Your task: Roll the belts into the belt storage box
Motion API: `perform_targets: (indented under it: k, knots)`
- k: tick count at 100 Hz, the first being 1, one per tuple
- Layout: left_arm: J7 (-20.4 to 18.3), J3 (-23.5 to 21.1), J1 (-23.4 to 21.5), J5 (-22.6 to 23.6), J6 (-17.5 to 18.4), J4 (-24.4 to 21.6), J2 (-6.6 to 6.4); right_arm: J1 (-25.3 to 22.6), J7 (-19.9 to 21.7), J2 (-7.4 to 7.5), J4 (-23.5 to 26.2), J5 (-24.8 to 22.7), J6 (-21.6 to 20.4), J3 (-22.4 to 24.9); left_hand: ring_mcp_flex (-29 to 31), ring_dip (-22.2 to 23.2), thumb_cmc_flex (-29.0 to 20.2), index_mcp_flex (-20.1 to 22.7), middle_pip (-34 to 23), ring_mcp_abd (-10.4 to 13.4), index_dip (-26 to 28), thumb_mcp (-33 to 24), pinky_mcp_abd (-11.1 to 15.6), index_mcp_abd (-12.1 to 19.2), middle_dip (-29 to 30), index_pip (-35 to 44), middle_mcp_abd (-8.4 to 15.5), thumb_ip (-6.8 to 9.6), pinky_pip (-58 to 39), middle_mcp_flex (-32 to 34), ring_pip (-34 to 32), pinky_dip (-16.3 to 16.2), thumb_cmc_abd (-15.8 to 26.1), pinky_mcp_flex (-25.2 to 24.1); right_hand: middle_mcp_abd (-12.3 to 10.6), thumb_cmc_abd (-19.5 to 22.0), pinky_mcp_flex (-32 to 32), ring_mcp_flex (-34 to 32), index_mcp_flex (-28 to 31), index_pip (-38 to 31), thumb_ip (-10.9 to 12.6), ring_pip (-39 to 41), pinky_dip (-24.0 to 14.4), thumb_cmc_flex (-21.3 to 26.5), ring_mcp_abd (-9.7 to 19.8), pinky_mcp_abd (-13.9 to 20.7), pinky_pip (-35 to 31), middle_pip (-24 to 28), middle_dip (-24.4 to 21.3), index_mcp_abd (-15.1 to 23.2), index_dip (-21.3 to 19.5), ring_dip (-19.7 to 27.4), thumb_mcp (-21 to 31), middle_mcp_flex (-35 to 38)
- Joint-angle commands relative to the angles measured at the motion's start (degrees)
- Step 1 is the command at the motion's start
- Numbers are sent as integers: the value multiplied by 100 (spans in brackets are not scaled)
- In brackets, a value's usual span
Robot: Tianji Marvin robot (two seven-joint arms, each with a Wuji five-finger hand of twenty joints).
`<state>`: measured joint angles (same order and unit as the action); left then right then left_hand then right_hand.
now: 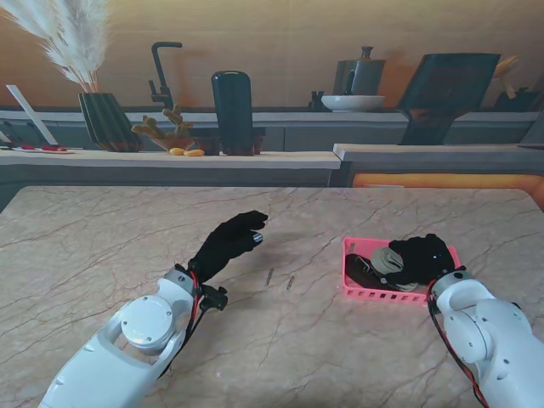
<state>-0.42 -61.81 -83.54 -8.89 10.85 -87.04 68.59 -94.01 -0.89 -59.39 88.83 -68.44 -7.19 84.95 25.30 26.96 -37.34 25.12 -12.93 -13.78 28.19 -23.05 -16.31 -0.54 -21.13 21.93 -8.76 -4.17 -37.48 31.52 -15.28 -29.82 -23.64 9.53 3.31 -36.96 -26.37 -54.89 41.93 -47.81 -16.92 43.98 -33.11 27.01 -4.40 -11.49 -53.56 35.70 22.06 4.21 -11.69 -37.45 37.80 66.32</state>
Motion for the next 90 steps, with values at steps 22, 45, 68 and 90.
perform_targets:
  k: [22, 45, 68, 90]
  knots:
    - [-21, -17, -49, -33, -46, -70, 7, 143, -133, 90, -270, -280, 34, -246, 197, 96, -97, 183, 0, 116, 114, 155, 25, 27, -61, 1, 21, 120, -181, 192, -111, -99, 180, 63, 180, 822, 124, 279, 740, -911, 335, 487, 73, 1153, -18, -99, -251, 679, 285, 1344, -174, -242, 916, -102]
    - [-41, -27, -53, -64, -80, -83, 6, 291, 23, 143, -429, -575, 254, -470, 339, 161, -122, 258, -31, 84, 141, 203, 12, 25, -88, 34, 23, 124, -240, 313, -215, -114, 215, 99, 283, 854, 291, 697, 685, -883, 343, 517, 68, 1153, -87, -35, -246, 737, 349, 1272, -154, -295, 918, -515]
    - [-72, -29, -46, -90, -94, -79, 2, 462, 24, 161, -662, -669, 567, -752, 426, 223, -156, 318, -54, 68, 164, 237, 7, 24, -113, 60, 28, 130, -305, 402, -297, -127, 224, 126, 411, 807, 443, 1008, 590, -849, 394, 532, 34, 1081, -169, -15, -294, 728, 361, 1035, -143, -295, 896, -838]
    - [-69, -38, -48, -99, -109, -86, 4, 484, 88, 149, -737, -590, 791, -876, 483, 266, -189, 354, -81, 56, 182, 262, -5, 15, -137, 80, 24, 134, -355, 465, -353, -130, 262, 142, 598, 410, 644, 1424, 178, 114, 548, 339, -7, 60, -269, -42, -229, 537, 344, 364, -739, -148, 1275, -1465]
